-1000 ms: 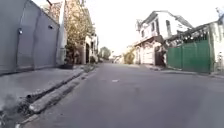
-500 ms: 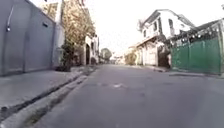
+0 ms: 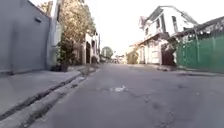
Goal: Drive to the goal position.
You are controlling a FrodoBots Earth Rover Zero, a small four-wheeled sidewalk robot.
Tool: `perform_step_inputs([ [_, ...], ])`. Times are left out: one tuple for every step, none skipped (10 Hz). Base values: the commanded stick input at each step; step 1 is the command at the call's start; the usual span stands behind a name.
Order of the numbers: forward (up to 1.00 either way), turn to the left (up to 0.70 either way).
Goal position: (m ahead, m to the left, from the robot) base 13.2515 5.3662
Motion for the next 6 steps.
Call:
perform_step_inputs([
  [1.00, 0.00],
  [1.00, 0.00],
  [1.00, 0.00],
  [1.00, 0.00],
  [1.00, 0.00],
  [1.00, 0.00],
])
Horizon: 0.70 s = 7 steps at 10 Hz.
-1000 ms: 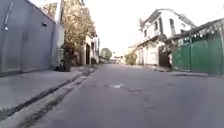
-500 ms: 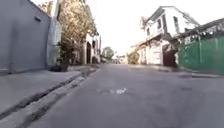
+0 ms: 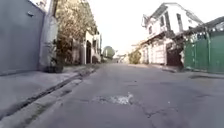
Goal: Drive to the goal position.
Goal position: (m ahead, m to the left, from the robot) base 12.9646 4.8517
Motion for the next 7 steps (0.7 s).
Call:
perform_step_inputs([
  [1.00, 0.00],
  [1.00, 0.00],
  [1.00, 0.00],
  [1.00, 0.00],
  [1.00, 0.00],
  [1.00, 0.00],
  [1.00, 0.00],
])
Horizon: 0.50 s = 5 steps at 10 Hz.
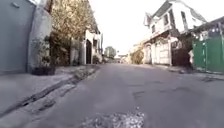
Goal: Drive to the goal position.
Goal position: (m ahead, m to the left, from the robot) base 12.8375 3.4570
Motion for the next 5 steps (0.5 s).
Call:
perform_step_inputs([
  [1.00, 0.00],
  [1.00, 0.00],
  [1.00, 0.00],
  [1.00, 0.00],
  [1.00, 0.00],
])
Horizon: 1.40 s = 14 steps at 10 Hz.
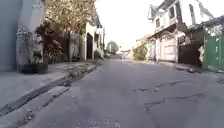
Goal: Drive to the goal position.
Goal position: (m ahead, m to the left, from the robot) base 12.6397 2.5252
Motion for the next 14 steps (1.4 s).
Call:
perform_step_inputs([
  [1.00, 0.00],
  [1.00, 0.00],
  [1.00, 0.00],
  [1.00, 0.00],
  [1.00, 0.00],
  [1.00, 0.00],
  [1.00, 0.00],
  [1.00, 0.00],
  [1.00, -0.07],
  [1.00, -0.15],
  [1.00, -0.23],
  [1.00, -0.31],
  [1.00, -0.39],
  [1.00, -0.40],
])
